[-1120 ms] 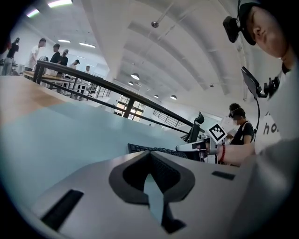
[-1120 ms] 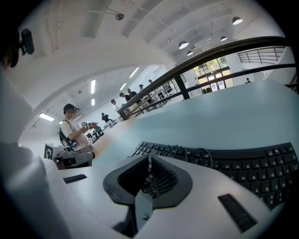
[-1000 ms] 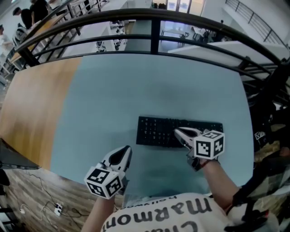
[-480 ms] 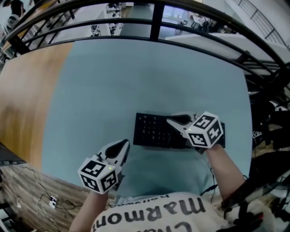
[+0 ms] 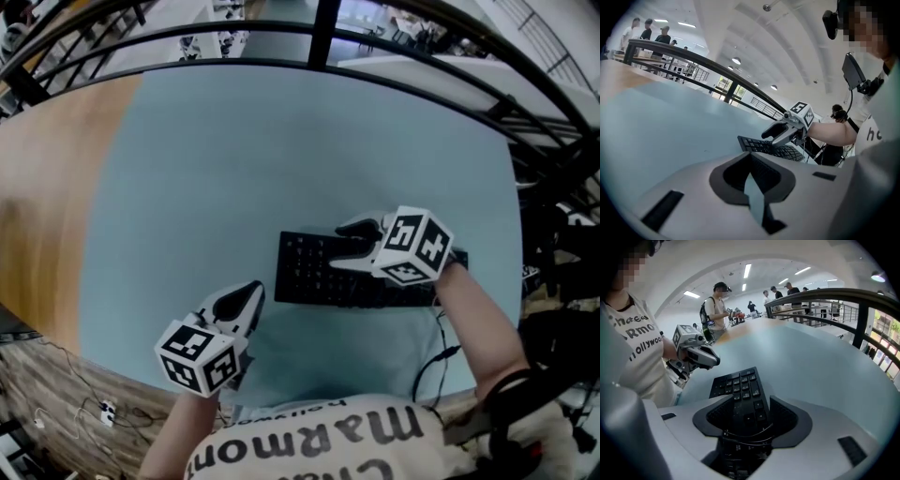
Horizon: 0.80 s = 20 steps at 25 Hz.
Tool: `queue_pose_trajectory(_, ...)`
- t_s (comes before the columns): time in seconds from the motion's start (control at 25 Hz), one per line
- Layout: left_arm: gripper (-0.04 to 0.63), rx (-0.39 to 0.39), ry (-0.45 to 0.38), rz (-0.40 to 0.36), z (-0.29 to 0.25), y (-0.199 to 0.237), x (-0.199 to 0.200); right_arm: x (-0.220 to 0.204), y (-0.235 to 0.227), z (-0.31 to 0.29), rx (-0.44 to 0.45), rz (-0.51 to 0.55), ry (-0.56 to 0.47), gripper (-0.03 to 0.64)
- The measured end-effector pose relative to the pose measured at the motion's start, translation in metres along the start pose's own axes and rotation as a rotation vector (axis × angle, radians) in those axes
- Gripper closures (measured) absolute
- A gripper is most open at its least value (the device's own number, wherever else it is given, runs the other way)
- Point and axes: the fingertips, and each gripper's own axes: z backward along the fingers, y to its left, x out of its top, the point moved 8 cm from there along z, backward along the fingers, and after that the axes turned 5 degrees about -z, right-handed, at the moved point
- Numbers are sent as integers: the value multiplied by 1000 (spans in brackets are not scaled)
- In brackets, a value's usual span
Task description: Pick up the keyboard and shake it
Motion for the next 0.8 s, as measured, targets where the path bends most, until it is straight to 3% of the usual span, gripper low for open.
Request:
queue_pose_trajectory(0.36,592,-2,15,13,-3,8,-3,8,-16,-25,218,46,226,362)
queue_pose_trajectory(0.52,593,-3,15,15,-1,8,-3,10,-20,-36,262,56,335,354)
queue_pose_trajectory(0.8,593,1,5,23,0,7,-7,14,-25,-43,289,21,430,356)
